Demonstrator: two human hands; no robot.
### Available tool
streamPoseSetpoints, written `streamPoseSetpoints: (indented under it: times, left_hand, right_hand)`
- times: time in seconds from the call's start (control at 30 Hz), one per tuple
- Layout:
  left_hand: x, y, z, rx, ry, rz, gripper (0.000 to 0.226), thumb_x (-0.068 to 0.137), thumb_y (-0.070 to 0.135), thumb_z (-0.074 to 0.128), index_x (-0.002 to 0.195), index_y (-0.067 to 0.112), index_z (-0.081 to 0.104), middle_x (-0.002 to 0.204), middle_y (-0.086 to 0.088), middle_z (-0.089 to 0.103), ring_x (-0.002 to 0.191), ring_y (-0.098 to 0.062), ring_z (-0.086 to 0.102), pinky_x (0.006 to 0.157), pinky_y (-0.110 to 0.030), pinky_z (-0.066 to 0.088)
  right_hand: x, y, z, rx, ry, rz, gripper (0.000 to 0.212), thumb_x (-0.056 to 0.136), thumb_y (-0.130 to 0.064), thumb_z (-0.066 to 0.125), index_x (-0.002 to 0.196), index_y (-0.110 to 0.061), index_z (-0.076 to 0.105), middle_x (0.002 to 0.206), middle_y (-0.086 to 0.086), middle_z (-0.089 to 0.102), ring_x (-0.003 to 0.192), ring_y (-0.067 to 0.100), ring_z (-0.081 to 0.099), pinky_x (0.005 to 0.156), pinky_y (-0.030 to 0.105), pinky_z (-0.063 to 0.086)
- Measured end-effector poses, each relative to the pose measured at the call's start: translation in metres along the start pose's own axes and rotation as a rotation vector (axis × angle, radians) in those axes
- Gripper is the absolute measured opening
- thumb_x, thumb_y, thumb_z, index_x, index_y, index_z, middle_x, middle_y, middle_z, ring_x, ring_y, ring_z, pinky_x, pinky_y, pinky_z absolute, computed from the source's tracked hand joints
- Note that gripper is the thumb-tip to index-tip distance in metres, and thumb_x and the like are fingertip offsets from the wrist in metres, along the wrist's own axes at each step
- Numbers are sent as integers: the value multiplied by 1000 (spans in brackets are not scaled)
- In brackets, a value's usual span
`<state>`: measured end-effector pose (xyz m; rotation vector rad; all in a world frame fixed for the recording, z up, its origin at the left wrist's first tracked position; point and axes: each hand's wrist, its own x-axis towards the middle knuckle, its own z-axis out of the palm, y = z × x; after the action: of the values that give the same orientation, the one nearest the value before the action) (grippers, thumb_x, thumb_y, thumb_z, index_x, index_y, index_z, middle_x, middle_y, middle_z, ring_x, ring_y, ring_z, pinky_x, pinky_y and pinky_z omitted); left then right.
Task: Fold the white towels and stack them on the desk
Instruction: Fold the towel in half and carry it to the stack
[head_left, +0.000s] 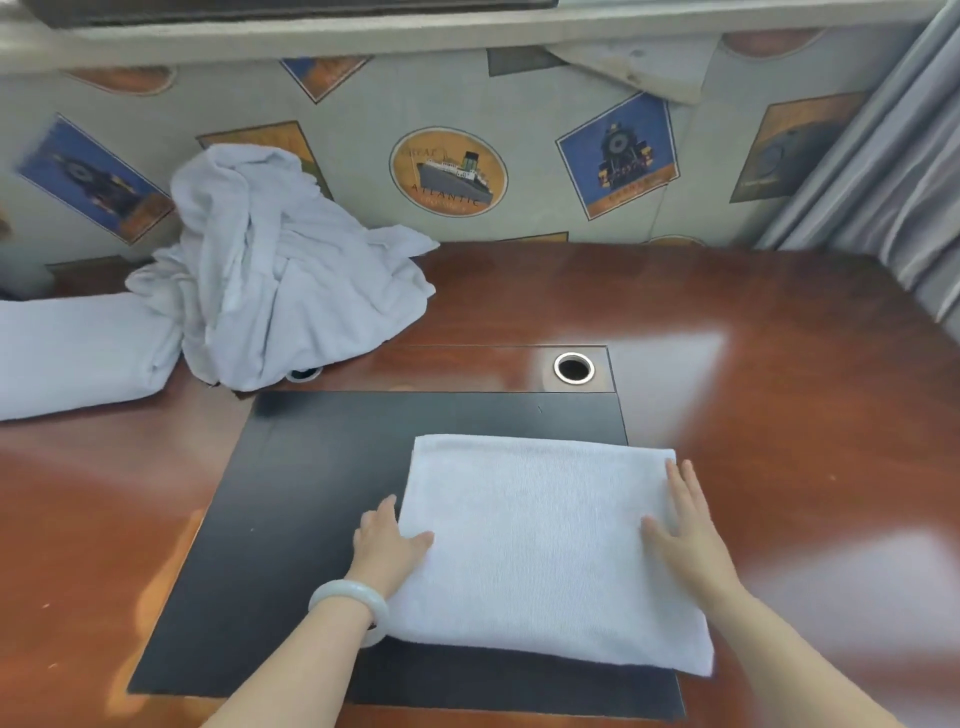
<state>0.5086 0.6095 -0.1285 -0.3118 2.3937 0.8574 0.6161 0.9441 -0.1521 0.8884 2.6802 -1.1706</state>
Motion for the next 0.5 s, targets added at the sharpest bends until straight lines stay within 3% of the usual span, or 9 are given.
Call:
streamPoseSetpoints:
  times: [0.07, 0.13, 0.2, 0.27, 0.33, 0.4, 0.43, 0.5]
  left_hand:
    - [-2, 2, -2, -73, -44, -72, 75, 89, 37, 64, 151, 20, 25, 145, -7, 31, 131, -29, 39, 108, -48, 37]
    - [-5, 3, -1, -139, -62, -122, 66, 88, 39, 64, 144, 20, 33, 136, -6, 35, 119, -28, 48, 100, -43, 42]
    - [-2, 0, 0, -231, -76, -186, 67, 84, 43, 67, 138, 16, 39, 131, -6, 46, 109, -26, 56, 93, -39, 45]
    - [4, -4, -3, -399, -133, -259, 82, 68, 55, 76, 133, 11, 49, 121, -6, 63, 103, -28, 64, 97, -44, 48]
    - [-1, 1, -9, -577, -218, -295, 66, 75, 52, 76, 122, 10, 61, 110, -9, 72, 101, -32, 68, 99, -49, 48]
    - [-5, 6, -10, -625, -257, -286, 41, 87, 38, 70, 115, 8, 65, 108, -13, 73, 101, -34, 68, 100, -50, 47]
    - [-9, 8, -10, -578, -251, -283, 42, 88, 35, 68, 120, 7, 63, 115, -14, 69, 105, -34, 65, 102, -49, 45]
    - [-8, 8, -8, -329, -190, -242, 54, 87, 36, 64, 135, 14, 50, 140, -13, 45, 119, -33, 52, 107, -46, 40]
  right_hand:
    - [-10, 6, -4, 111, 119, 141, 65, 94, -21, 56, 153, -21, 28, 157, 3, 29, 139, 24, 36, 110, 50, 35]
    - [-17, 11, -2, 174, 114, 291, 47, 95, -27, 56, 137, -8, 45, 132, 13, 51, 112, 31, 53, 95, 49, 46]
    - [-19, 10, -4, 256, 23, 427, 40, 97, -33, 54, 125, -5, 50, 114, 11, 57, 96, 29, 57, 85, 45, 50]
    - [-17, 5, -11, 469, -61, 550, 41, 96, -37, 59, 120, -4, 53, 108, 12, 63, 95, 33, 62, 88, 47, 52]
    - [-15, -6, -21, 638, -116, 603, 33, 93, -33, 65, 109, -4, 62, 102, 14, 70, 94, 35, 66, 91, 51, 52]
    - [-13, -22, -27, 663, -137, 578, 23, 92, -27, 67, 101, -6, 65, 98, 15, 72, 92, 36, 68, 88, 50, 53]
    - [-12, -31, -27, 649, -130, 550, 20, 92, -24, 66, 101, -6, 66, 97, 15, 73, 90, 35, 69, 84, 48, 55]
    - [-14, -45, -24, 633, -88, 498, 17, 93, -19, 64, 102, -5, 66, 95, 15, 73, 86, 34, 70, 74, 42, 55]
